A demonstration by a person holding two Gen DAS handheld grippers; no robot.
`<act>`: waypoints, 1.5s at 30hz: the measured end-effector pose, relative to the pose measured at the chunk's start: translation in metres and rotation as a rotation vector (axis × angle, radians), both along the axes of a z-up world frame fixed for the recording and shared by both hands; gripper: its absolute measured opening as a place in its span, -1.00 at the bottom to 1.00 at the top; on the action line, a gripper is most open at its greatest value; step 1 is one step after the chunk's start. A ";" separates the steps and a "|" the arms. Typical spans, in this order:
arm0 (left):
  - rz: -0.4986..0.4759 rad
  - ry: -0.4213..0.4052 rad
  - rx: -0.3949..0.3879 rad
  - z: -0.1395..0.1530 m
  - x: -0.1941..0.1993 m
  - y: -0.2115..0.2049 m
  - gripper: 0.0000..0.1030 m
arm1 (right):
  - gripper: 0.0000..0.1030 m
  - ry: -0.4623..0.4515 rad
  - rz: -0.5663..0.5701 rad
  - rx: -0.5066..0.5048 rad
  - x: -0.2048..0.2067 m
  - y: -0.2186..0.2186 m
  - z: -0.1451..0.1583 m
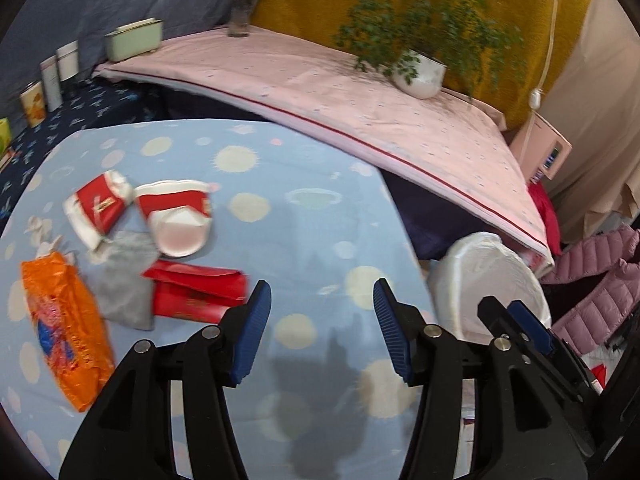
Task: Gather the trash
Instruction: 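Move both tools back over the table to the second orange bag, then grasp the second orange bag with the left tool while the right grasps the grey pouch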
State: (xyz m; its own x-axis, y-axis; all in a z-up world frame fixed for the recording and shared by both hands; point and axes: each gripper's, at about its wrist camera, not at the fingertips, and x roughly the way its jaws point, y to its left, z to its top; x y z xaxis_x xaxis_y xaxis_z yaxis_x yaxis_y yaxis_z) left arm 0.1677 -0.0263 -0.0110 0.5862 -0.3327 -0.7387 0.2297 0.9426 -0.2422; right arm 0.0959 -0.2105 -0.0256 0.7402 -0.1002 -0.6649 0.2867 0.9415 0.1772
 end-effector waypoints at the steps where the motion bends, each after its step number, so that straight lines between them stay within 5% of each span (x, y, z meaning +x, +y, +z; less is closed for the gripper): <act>1: 0.025 0.001 0.002 -0.002 0.001 0.011 0.08 | -0.12 0.003 0.013 0.000 0.002 0.007 -0.001; 22: 0.379 0.100 0.077 -0.058 -0.005 0.189 0.49 | -0.01 0.076 0.213 -0.001 0.035 0.124 -0.026; 30: 0.407 0.195 -0.029 -0.084 -0.008 0.220 0.48 | -0.01 0.105 0.258 0.002 0.041 0.154 -0.037; 36: 0.367 0.205 -0.054 -0.087 -0.006 0.218 0.08 | -0.01 0.132 0.297 0.016 0.048 0.177 -0.048; 43: 0.323 0.214 -0.065 -0.086 -0.003 0.212 -0.78 | -0.01 0.165 0.346 0.042 0.065 0.202 -0.062; 45: 0.315 0.213 -0.066 -0.085 -0.003 0.212 -0.87 | -0.01 0.176 0.359 0.048 0.070 0.209 -0.066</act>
